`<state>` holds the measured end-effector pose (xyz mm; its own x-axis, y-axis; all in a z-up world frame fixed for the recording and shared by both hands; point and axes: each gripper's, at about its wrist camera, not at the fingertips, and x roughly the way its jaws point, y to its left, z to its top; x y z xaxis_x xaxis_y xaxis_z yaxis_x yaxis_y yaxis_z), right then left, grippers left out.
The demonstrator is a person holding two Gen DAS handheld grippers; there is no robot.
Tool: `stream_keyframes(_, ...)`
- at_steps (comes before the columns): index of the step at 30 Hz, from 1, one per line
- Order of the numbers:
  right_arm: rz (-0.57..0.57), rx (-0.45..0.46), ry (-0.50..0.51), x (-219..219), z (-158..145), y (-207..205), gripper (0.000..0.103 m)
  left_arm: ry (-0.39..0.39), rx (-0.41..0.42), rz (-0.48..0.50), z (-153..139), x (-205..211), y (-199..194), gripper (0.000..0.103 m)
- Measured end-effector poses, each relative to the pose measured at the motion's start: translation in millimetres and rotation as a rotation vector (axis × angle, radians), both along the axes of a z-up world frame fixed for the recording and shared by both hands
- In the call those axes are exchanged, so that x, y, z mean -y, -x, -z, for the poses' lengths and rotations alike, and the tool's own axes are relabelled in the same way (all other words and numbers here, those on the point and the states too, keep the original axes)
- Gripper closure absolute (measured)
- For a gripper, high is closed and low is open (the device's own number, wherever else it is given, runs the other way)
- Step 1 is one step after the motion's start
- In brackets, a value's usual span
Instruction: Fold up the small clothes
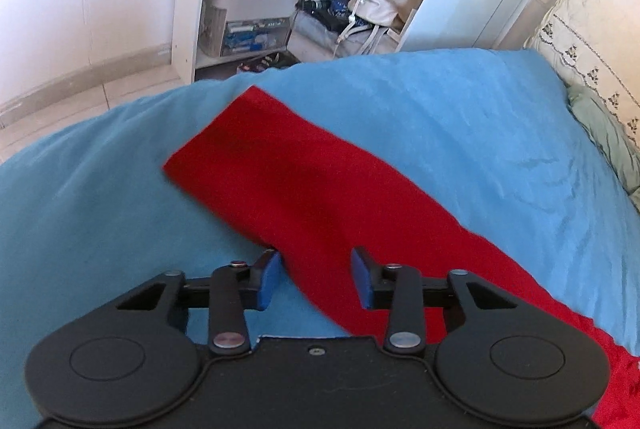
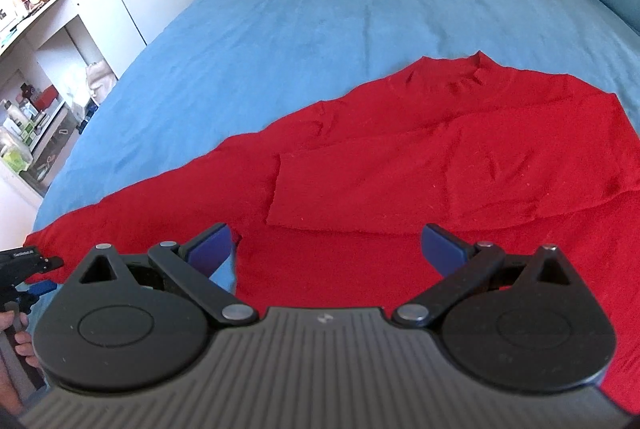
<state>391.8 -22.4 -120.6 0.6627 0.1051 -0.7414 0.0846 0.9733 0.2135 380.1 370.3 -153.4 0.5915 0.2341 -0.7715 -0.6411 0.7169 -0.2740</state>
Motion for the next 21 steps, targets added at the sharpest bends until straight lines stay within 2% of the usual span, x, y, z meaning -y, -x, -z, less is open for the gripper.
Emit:
stream_keyframes(1,0.005,0.003,-0.001,-0.5,0.6,-0.1,0.000,-0.009,0.000,-0.007,1.4,-1.7,-4.3,0.073)
stream_keyframes(3,0.013,0.008,-0.006,1.4,2.3,-0.6,0.000,-0.027,-0.004,-0.020,2.6,-3.8,-8.7,0.096)
stream_keyframes(7,0.025,0.017,-0.023,9.4,3.2,-1.0,0.000,-0.061,0.017,-0.014,-4.5,1.6,-12.6,0.098)
stream_keyframes(12,0.028,0.051,-0.039,34.5,-2.9,0.1,0.000,-0.153,0.102,0.091,-46.1,43.3,-20.1,0.098)
stream_keyframes(17,0.061,0.089,-0.046,81.7,-23.6,4.2,0.000,-0.235,0.208,0.302,-100.6,133.4,-36.3,0.098)
stream_keyframes(21,0.100,0.131,-0.034,133.9,-44.0,10.4,0.000,-0.274,0.292,0.540,-129.5,236.6,-49.3,0.098)
